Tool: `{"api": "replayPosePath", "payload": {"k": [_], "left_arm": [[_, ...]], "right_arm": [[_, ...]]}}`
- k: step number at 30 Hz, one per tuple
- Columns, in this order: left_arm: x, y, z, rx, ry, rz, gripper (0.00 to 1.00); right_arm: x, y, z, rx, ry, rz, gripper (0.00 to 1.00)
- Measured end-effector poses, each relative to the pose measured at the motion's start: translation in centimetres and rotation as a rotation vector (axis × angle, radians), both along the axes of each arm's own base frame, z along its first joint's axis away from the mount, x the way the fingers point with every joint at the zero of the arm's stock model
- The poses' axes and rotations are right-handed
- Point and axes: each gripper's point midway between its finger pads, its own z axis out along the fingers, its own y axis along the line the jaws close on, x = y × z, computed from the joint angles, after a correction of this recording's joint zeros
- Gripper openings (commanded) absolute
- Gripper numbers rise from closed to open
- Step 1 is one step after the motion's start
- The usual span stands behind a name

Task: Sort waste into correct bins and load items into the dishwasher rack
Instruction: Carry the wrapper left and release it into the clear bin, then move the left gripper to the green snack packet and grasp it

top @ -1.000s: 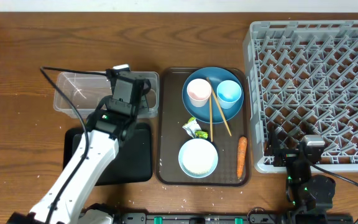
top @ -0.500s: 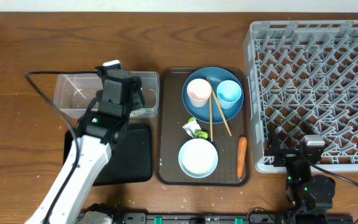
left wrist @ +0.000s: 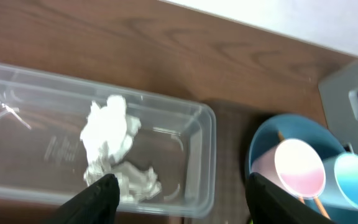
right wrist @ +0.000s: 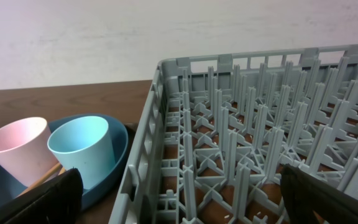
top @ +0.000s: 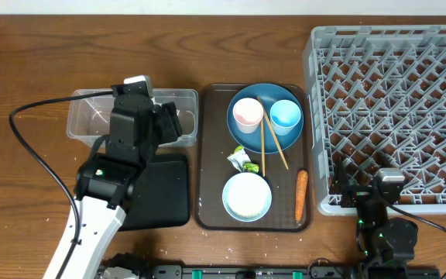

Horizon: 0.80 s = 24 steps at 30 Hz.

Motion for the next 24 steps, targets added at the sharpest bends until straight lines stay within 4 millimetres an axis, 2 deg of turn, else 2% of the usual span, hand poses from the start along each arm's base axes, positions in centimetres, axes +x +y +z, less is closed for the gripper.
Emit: {"api": "replayPosePath", "payload": {"k": [7, 15, 18, 24], "left_arm": [[-0.8, -0.2, 1.2, 0.006, 0.035, -0.03, 0.73], [-2.0, -0.8, -1.3, 0.013, 0.153, -0.072, 0.76], [-2.6, -2.2, -2.5, -0.01, 0.21, -0.129, 0.77], [-4.5, -7.8, -6.0, -0.003, 0.345, -0.317, 0.77]], "right_arm": [[0.0, 0.0, 0.0, 0.0, 0.0, 0.0, 0.99], [0.0, 0.0, 0.0, 0.0, 0.0, 0.0, 0.99], [0.0, 0.0, 0.0, 0.0, 0.0, 0.0, 0.99], [0.0, 0.0, 0.0, 0.0, 0.0, 0.0, 0.99]]}}
